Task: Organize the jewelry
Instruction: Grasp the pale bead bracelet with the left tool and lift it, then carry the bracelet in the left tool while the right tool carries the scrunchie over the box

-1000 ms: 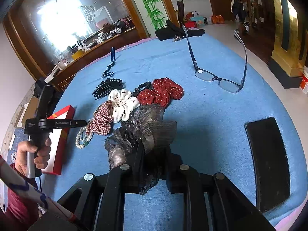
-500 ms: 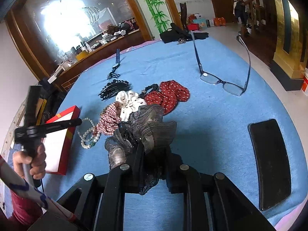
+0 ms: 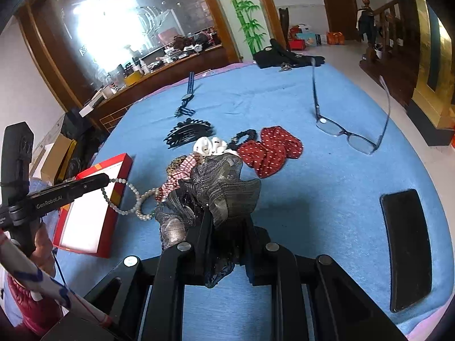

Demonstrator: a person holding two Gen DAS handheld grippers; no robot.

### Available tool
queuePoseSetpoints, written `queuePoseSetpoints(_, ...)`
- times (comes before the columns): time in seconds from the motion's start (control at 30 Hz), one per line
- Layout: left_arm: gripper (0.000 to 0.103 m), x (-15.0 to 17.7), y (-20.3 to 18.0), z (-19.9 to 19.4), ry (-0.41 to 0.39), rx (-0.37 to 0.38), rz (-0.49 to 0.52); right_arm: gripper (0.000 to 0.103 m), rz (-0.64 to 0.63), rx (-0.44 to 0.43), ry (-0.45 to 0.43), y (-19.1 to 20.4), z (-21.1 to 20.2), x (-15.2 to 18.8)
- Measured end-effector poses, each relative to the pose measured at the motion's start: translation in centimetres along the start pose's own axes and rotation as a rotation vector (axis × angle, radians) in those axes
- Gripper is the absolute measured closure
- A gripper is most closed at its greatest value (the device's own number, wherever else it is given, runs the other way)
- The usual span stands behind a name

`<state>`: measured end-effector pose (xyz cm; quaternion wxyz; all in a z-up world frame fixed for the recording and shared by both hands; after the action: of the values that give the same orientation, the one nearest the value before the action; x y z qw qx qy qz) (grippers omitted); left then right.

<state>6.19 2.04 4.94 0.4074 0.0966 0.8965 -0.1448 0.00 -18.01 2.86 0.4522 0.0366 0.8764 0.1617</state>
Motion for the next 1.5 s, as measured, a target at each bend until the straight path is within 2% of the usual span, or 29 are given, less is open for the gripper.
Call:
queuePoseSetpoints(0.27,0.098,-0.2,2.6,-1.9,-0.026,-0.025,-0.03,0.083,-0.068,-0.052,0.02,4.1,1.2,-0.3)
queuePoseSetpoints(0.43,0.098,-0.4,5.1,-3.4,-0.046,-0.065,-0.043,0.083,-0.115,-0.092,0.045,7.3,2.4,-0.3)
queuePoseSetpoints(0.7,0.098,-0.6,11.1,-6.1,-0.07,-0.15,-0.076,0.083,-0.194,-0.167,0.097,14.4,5.6,0.0)
queuePoseSetpoints(0.97,0.098,-0.2,19.2,-7.5,-0.065,-0.235,-0.149,0.082,-0.264,-0.246,0.154,22.5,9.7,0.2)
queuePoseSetpoints(1.23,0.098,-0.5,26.9,-6.5,-0.048,-0.29,-0.215,0.082,-0.315,-0.279,0.215,29.5,15.9,0.6)
queuePoseSetpoints(1.5,0.098,-1.0,31.7,-3.7,-0.034,-0.331,-0.244,0.082,-0.324,-0.294,0.264,35.2,22.3,1.4)
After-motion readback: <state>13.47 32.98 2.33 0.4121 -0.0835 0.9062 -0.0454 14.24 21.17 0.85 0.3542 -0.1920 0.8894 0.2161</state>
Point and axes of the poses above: each gripper's, at about its wrist camera, not at the fingertips, and z roughly the way its jaws point, y to its left, x to its underside, the point moved 9 cm from there along z, roughly the way its jaws point, and after that the axes turned 14 degrees about -y, right-handed, at the moved point
